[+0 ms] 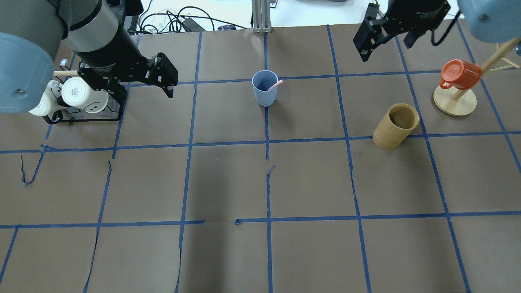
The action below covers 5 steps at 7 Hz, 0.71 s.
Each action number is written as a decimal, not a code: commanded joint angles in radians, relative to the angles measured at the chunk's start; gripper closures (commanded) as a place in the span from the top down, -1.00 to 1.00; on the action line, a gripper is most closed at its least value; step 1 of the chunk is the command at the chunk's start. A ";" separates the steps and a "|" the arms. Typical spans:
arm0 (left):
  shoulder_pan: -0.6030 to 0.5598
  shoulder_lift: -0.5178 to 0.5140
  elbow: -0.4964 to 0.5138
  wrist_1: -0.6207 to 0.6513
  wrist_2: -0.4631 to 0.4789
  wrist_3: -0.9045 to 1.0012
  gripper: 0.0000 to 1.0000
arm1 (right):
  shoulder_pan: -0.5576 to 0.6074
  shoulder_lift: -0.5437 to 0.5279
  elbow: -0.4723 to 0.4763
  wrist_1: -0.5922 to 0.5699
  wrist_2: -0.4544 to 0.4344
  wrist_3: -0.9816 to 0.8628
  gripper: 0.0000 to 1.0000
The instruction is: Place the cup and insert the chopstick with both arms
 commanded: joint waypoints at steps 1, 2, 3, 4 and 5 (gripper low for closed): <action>0.000 0.000 0.000 0.001 -0.001 0.000 1.00 | -0.004 -0.067 0.042 0.004 0.012 0.003 1.00; 0.000 0.000 0.000 0.000 0.003 0.000 1.00 | -0.005 -0.069 0.041 0.007 0.009 0.069 1.00; 0.000 0.000 0.000 0.000 0.005 -0.001 1.00 | -0.004 -0.070 0.041 0.008 0.000 0.106 1.00; 0.005 0.000 0.000 0.000 0.000 0.000 1.00 | -0.004 -0.069 0.044 0.010 0.000 0.138 1.00; 0.003 0.000 0.000 0.000 0.000 0.000 1.00 | -0.005 -0.069 0.044 0.022 0.002 0.194 1.00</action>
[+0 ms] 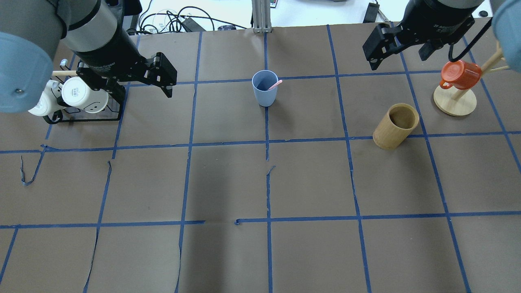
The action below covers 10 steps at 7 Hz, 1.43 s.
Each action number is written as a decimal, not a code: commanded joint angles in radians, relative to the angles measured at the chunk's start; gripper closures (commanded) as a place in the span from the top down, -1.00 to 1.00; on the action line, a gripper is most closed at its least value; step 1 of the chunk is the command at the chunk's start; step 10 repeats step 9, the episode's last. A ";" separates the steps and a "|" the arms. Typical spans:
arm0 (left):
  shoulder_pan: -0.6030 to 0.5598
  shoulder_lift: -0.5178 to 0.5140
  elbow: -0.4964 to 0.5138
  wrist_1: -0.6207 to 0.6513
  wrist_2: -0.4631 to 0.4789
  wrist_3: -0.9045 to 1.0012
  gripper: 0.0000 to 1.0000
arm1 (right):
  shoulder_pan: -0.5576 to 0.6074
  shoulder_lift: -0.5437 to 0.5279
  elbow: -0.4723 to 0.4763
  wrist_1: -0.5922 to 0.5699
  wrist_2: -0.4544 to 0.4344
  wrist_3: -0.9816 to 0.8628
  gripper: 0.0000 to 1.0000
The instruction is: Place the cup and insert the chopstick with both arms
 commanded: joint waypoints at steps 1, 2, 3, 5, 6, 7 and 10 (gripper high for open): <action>0.000 0.000 0.001 0.000 -0.003 0.000 1.00 | 0.000 -0.002 0.000 0.027 0.002 0.064 1.00; -0.001 0.003 0.000 -0.002 0.002 -0.001 1.00 | 0.000 0.000 0.001 0.027 0.000 0.055 1.00; -0.003 0.003 -0.002 -0.002 0.002 0.000 1.00 | -0.001 0.000 0.000 0.027 0.000 0.057 1.00; 0.000 0.003 0.000 0.000 0.000 0.000 1.00 | 0.000 0.000 -0.003 0.019 -0.001 0.058 1.00; 0.002 0.003 0.000 0.000 -0.001 0.000 1.00 | 0.000 -0.002 -0.008 0.021 -0.001 0.057 1.00; 0.000 0.003 0.000 0.000 -0.001 0.000 1.00 | 0.000 0.001 -0.005 0.024 -0.001 0.057 1.00; -0.001 0.003 0.000 0.000 -0.001 0.000 1.00 | 0.000 0.011 0.000 0.022 0.003 0.057 1.00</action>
